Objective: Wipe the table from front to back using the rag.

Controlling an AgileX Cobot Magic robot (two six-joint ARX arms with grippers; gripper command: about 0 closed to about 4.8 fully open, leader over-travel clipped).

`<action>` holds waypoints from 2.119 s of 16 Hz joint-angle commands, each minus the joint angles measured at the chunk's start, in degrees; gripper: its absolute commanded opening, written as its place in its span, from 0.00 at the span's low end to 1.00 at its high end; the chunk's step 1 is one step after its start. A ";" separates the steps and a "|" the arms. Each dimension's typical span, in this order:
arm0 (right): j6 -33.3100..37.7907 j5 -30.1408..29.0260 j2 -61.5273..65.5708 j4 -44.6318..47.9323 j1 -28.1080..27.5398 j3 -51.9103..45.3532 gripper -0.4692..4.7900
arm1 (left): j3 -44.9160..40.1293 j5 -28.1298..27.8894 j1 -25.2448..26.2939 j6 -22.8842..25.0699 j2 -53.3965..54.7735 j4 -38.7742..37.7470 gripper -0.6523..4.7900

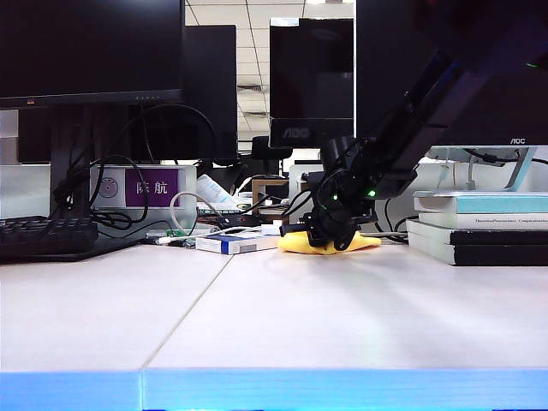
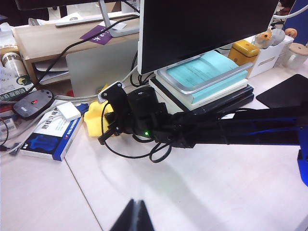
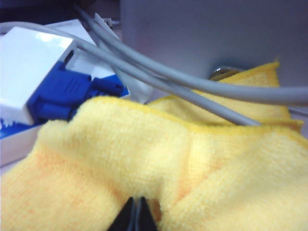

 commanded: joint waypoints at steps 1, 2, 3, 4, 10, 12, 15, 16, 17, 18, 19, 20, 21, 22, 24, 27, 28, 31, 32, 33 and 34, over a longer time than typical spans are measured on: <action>-0.04 2.25 0.55 -0.09 -0.24 0.15 0.08 | 0.39 0.28 -0.07 0.04 -0.09 0.46 0.11; -0.04 2.45 0.76 0.74 -0.39 0.15 0.08 | 0.39 0.28 -0.07 0.02 -0.09 0.46 0.11; -0.07 2.43 0.92 0.59 -0.94 0.50 0.08 | 0.39 0.28 -0.07 0.04 -0.09 0.46 0.11; -1.07 1.64 1.73 0.28 -1.29 3.37 0.08 | 0.39 0.28 -0.07 0.04 0.09 0.39 0.11; -2.23 -2.38 4.83 -11.41 -1.03 10.03 0.08 | 0.37 0.31 -0.07 0.04 0.13 0.24 0.11; -2.32 -2.01 4.61 -15.85 -0.70 10.03 0.08 | 0.39 0.31 -0.07 0.04 0.13 0.26 0.11; -2.45 -2.19 3.23 -18.25 0.74 10.03 0.08 | 0.39 0.92 -0.07 0.02 0.13 0.26 0.11; -2.43 -2.14 1.92 -19.69 1.53 10.03 0.08 | 0.39 0.94 -0.07 0.02 0.13 0.26 0.11; -2.16 -2.14 0.66 -22.32 1.95 10.03 0.08 | 0.39 1.40 -0.07 0.02 0.13 0.26 0.11; -1.38 -2.14 0.35 -23.50 1.95 10.03 0.08 | 0.39 1.75 -0.07 0.02 0.13 0.26 0.11; -0.39 -2.14 0.09 -24.98 1.92 10.03 0.08 | 0.39 2.43 -0.07 0.00 0.13 0.26 0.11; 0.61 -2.14 -0.22 -28.28 1.84 10.03 0.08 | 0.39 2.43 -0.07 0.02 0.13 0.24 0.11; 0.63 -2.40 -0.61 -31.80 1.84 10.03 0.08 | 0.39 2.93 -0.09 0.02 0.11 0.22 0.11; 0.61 -2.62 -1.07 -35.06 1.88 10.03 0.08 | 0.39 3.85 -0.09 0.00 0.09 0.11 0.11; 0.68 -2.75 -2.23 -39.39 1.90 10.03 0.08 | 0.39 3.93 -0.09 0.02 0.11 0.07 0.11; 0.61 -4.31 -3.69 -42.97 1.90 10.03 0.08 | 0.42 3.91 -0.09 0.02 0.09 0.09 0.11; 0.61 -4.83 -3.78 -44.19 1.90 10.03 0.08 | 0.39 3.91 -0.09 0.02 0.09 0.09 0.11; 0.61 -9.05 -3.82 -52.94 2.03 10.03 0.08 | 0.42 3.91 -0.09 0.02 0.09 0.55 0.11; 0.61 -9.44 -3.91 -55.34 2.05 10.03 0.08 | 0.39 3.91 -0.09 0.02 0.09 0.98 0.11; 0.61 -9.46 -4.17 -56.59 2.05 10.03 0.08 | 0.39 3.91 -0.09 0.02 0.09 1.14 0.11; 0.61 -9.46 -4.33 -57.51 2.05 10.03 0.08 | 0.39 3.91 -0.09 0.02 0.09 1.29 0.11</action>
